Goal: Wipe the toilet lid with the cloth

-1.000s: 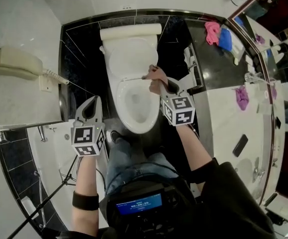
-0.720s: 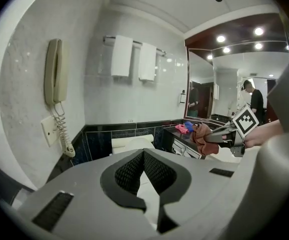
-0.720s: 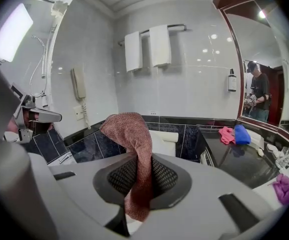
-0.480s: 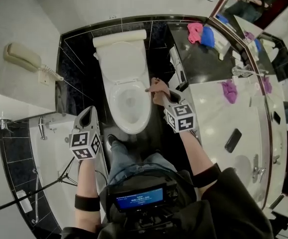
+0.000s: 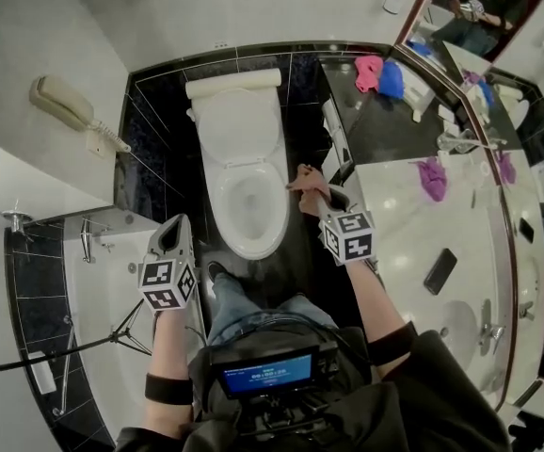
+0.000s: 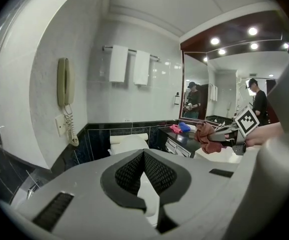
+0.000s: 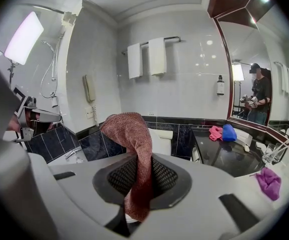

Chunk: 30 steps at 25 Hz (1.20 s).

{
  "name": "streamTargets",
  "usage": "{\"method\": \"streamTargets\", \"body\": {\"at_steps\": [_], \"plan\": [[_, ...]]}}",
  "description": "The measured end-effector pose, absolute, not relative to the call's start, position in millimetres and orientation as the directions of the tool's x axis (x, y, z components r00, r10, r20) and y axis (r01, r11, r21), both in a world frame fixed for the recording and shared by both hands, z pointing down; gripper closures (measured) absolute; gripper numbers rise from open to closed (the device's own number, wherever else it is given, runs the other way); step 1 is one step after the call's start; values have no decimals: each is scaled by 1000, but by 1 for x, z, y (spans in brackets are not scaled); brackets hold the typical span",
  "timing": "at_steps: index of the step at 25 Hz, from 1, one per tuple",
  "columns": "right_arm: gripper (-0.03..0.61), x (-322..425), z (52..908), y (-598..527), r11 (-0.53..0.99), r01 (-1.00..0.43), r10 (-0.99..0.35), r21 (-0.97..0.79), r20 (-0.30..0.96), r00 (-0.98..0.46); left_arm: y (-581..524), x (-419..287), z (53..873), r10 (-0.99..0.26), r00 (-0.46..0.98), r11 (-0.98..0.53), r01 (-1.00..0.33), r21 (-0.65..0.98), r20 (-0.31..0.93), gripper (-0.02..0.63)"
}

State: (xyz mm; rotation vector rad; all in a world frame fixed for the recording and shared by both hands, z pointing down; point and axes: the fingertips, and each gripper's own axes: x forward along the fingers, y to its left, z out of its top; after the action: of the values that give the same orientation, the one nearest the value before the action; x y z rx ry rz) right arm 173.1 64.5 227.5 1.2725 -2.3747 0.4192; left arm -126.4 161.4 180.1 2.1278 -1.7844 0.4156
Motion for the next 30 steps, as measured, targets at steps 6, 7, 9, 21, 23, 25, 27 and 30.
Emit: {"method": "streamTargets", "body": {"at_steps": [6,7,9,21,23,25,27,30], "plan": [[505,172,235,70,547,-833,-704,-78,495,-509,172,-126,184,-891,160,-142,-987,72,424,614],[505,172,238,69,548,-833,-704,-77,496,-509,172,-126,184,-892,156,-142,-988,64,425,614],[505,170,238,68,549,-832,-703,-77,495,-510,170,-128,183,-892,149,-141,-989,52,426,614],[505,147,238,44,543,-835,-690,-88,519,-504,124,-125,194,-862,198,-220,-976,9,467,581],[505,141,243,38,544,-834,-682,-89,532,-502,109,-122,197,-849,218,-254,-967,-10,482,564],[505,134,251,31,549,-831,-671,-90,545,-503,91,-119,202,-837,234,-287,-957,-33,494,542],[505,128,261,22,553,-829,-661,-86,561,-499,68,-117,208,-826,255,-323,-945,-50,502,511],[505,114,277,1,554,-829,-645,-82,588,-489,28,-119,218,-810,284,-372,-925,-75,513,454]]}}
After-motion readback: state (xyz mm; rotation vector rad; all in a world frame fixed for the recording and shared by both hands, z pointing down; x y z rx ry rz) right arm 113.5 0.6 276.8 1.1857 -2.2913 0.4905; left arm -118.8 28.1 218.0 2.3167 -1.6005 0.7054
